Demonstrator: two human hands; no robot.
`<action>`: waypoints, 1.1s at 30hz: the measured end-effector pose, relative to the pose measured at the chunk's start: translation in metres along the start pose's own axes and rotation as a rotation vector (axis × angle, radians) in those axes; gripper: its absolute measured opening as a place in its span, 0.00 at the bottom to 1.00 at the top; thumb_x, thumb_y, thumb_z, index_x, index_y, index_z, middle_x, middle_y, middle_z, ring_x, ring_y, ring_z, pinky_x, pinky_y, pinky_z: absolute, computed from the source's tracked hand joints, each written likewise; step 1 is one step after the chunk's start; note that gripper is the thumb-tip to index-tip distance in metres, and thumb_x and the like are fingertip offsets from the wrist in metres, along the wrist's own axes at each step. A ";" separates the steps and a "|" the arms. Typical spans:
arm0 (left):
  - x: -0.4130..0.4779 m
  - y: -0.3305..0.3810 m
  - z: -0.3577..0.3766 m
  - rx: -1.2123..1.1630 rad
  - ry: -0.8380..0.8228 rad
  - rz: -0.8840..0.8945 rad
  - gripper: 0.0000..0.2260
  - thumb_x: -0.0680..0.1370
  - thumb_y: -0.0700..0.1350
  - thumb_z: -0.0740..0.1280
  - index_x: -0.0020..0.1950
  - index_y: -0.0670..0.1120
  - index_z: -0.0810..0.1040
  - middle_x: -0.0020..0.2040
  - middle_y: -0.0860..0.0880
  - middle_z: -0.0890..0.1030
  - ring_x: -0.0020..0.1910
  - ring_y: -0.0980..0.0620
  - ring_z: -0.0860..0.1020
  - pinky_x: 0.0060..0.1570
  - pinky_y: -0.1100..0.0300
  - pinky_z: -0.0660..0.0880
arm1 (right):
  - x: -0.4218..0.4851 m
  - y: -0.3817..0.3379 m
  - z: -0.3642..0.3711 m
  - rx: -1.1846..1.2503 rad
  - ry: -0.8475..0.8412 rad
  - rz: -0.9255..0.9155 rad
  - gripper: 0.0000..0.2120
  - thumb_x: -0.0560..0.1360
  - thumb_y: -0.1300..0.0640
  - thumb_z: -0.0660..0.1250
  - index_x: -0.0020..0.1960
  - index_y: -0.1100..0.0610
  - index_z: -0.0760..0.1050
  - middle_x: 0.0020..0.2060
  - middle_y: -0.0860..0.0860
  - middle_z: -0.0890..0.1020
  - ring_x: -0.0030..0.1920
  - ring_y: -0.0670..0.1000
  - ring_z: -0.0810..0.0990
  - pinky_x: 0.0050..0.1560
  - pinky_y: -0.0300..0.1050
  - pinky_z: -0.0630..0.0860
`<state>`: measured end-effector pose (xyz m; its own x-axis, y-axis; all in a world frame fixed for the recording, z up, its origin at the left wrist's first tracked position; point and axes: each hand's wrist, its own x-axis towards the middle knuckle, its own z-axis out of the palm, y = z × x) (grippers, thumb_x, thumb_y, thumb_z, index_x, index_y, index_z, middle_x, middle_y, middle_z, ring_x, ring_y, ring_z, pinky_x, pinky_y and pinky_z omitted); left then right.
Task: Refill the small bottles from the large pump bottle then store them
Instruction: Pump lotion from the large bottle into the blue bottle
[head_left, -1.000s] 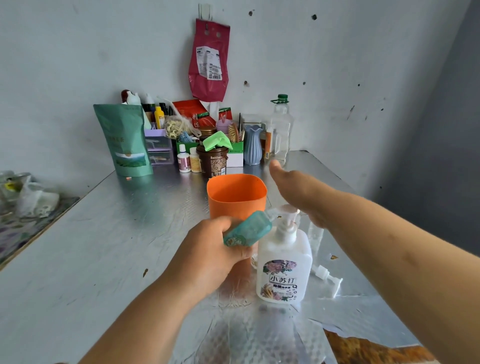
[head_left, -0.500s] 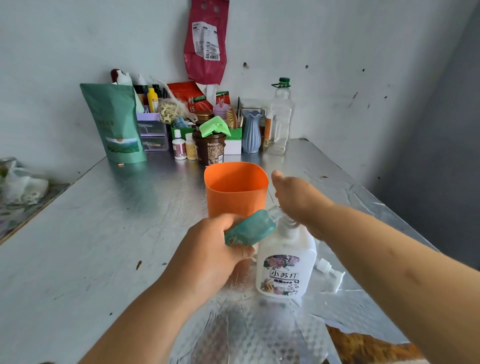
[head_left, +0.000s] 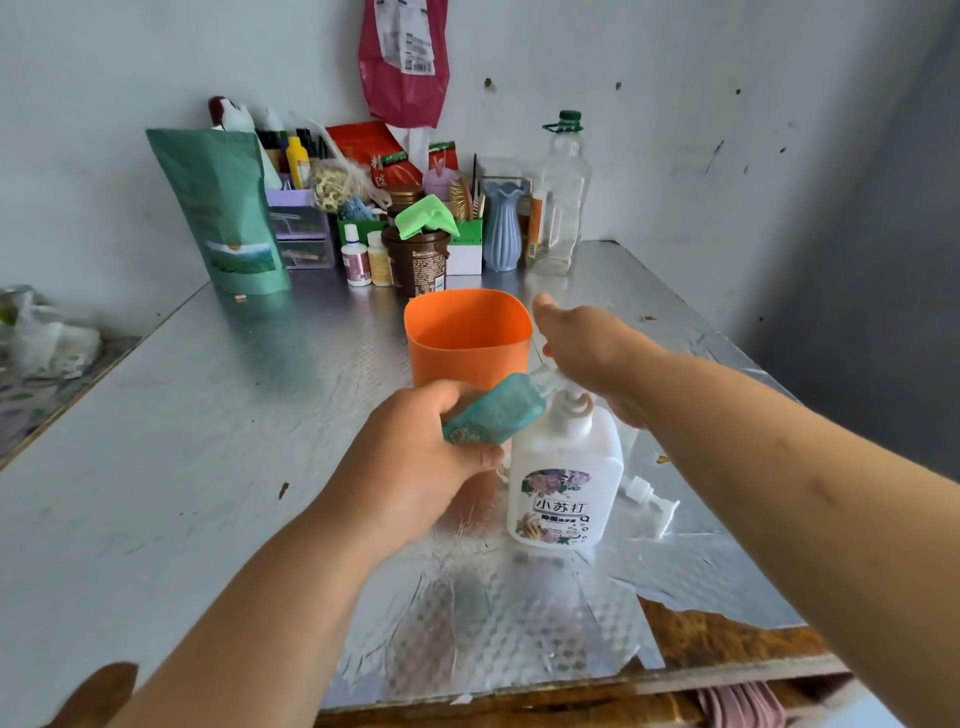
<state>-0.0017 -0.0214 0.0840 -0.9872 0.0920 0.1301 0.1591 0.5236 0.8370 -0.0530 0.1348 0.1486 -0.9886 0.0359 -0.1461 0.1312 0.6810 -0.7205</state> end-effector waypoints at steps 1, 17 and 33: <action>0.001 -0.001 0.001 -0.004 -0.002 -0.004 0.18 0.69 0.43 0.77 0.56 0.57 0.81 0.48 0.59 0.84 0.48 0.59 0.82 0.56 0.50 0.77 | 0.001 0.001 0.001 -0.005 0.010 -0.006 0.27 0.83 0.47 0.43 0.69 0.64 0.66 0.65 0.62 0.72 0.66 0.61 0.70 0.66 0.54 0.64; -0.006 -0.001 0.004 -0.003 0.012 -0.027 0.17 0.69 0.45 0.77 0.55 0.56 0.81 0.47 0.57 0.85 0.48 0.55 0.82 0.54 0.47 0.78 | -0.003 0.000 0.001 0.029 0.035 -0.019 0.23 0.84 0.51 0.43 0.70 0.64 0.63 0.66 0.63 0.71 0.65 0.62 0.70 0.65 0.55 0.65; -0.006 0.003 0.004 0.023 0.015 -0.045 0.18 0.70 0.44 0.77 0.57 0.56 0.81 0.49 0.58 0.84 0.49 0.58 0.81 0.54 0.53 0.78 | 0.002 0.004 0.006 -0.061 0.055 0.006 0.18 0.83 0.59 0.44 0.67 0.65 0.63 0.57 0.67 0.75 0.57 0.66 0.75 0.53 0.53 0.71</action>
<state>0.0043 -0.0171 0.0842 -0.9934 0.0553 0.1003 0.1142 0.5460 0.8299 -0.0540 0.1335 0.1418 -0.9906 0.0787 -0.1120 0.1341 0.7237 -0.6769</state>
